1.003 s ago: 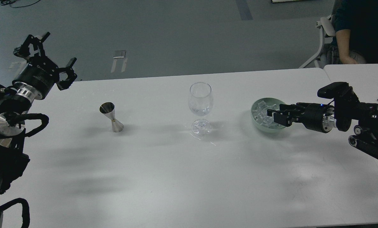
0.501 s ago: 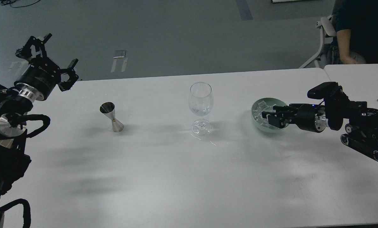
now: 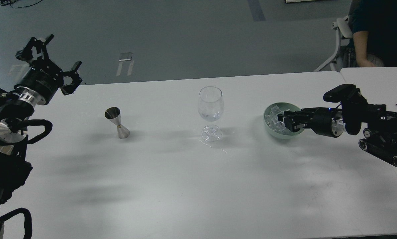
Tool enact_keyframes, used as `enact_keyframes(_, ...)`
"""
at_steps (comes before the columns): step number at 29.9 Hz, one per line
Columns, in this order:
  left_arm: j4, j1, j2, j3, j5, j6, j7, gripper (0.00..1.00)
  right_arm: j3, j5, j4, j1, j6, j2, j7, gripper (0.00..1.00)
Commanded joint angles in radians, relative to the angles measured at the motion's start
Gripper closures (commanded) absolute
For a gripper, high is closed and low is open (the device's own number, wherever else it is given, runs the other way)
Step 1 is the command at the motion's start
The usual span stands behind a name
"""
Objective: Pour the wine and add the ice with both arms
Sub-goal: 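Reach the right gripper into the green bowl and pinch an ice cube, then lift the ice cube with the right gripper over the wine glass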
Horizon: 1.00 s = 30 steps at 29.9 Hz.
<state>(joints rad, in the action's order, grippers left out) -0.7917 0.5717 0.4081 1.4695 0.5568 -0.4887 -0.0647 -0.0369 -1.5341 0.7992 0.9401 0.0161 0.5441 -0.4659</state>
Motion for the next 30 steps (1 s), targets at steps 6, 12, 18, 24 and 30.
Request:
enact_keyframes(6, 0.000, -0.003, -0.002, 0.000, 0.000, 0.000, -0.001, 0.02, 0.002, 0.006, 0.008, 0.006, -0.002, 0.020, 0.001, 1.00)
enact_keyframes(12, -0.001, 0.000, -0.003, 0.000, 0.002, 0.000, 0.000, 0.02, 0.011, 0.023, 0.076, 0.081, -0.007, 0.101, 0.000, 1.00)
enact_keyframes(18, -0.001, 0.004, -0.003, 0.000, 0.002, 0.000, 0.000, 0.02, 0.012, 0.060, 0.238, 0.175, -0.033, 0.221, 0.000, 1.00)
enact_keyframes(24, 0.000, 0.007, -0.003, 0.000, 0.003, 0.000, 0.000, 0.02, 0.005, 0.152, 0.417, 0.384, -0.143, 0.307, 0.001, 1.00)
enact_keyframes(30, -0.001, 0.014, -0.005, 0.000, 0.021, 0.000, 0.000, 0.02, -0.043, 0.172, 0.442, 0.563, -0.214, 0.232, 0.001, 1.00)
